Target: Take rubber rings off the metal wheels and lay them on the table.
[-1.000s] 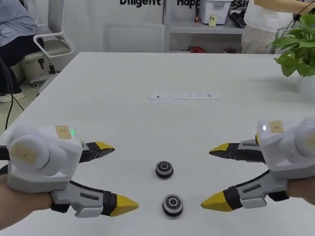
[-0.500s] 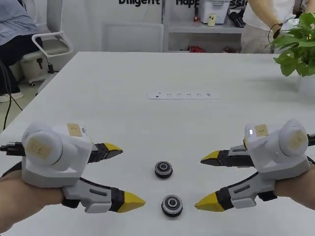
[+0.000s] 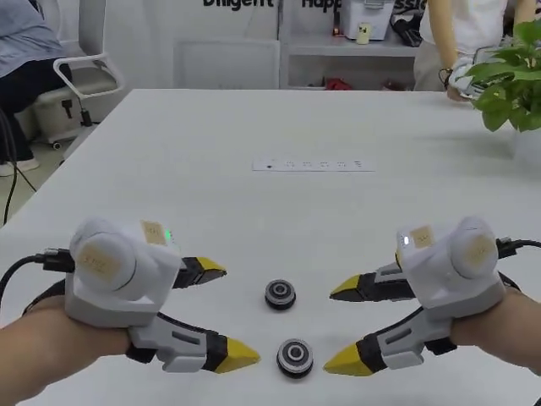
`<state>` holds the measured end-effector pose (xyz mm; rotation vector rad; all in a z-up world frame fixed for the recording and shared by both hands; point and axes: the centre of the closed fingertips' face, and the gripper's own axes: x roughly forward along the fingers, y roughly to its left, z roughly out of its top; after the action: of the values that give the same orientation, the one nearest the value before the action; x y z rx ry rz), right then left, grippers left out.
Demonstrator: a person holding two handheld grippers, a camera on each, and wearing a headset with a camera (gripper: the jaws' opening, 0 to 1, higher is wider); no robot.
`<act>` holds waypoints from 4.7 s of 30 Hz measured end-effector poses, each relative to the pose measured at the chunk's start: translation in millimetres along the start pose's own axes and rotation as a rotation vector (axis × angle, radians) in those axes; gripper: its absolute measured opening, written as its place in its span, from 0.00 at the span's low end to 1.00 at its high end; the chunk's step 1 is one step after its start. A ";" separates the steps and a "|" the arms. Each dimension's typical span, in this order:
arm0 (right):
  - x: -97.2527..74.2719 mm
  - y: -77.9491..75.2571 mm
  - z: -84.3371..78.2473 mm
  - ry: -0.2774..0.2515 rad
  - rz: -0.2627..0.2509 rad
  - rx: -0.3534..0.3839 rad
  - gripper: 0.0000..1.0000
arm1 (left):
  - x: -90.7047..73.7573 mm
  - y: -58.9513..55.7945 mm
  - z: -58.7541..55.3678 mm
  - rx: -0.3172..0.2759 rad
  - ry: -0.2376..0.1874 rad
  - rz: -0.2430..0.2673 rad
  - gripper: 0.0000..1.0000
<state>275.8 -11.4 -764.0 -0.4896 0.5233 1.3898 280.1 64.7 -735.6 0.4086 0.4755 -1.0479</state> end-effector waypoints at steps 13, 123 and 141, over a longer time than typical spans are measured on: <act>10.7 0.1 -8.8 0.038 0.033 -0.007 0.48 | 16.3 -5.8 -1.1 0.025 0.022 -0.039 0.63; 45.6 14.3 -23.2 0.000 0.112 0.175 0.23 | 73.8 -42.1 -14.9 0.004 0.055 -0.164 0.14; 41.6 13.0 -27.5 0.026 0.106 0.112 0.18 | 74.2 -41.7 -15.6 0.002 0.055 -0.158 0.14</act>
<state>265.7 6.1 -811.4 -0.3937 0.6524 1.4481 271.0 1.2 -793.6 0.4076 0.5632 -1.1921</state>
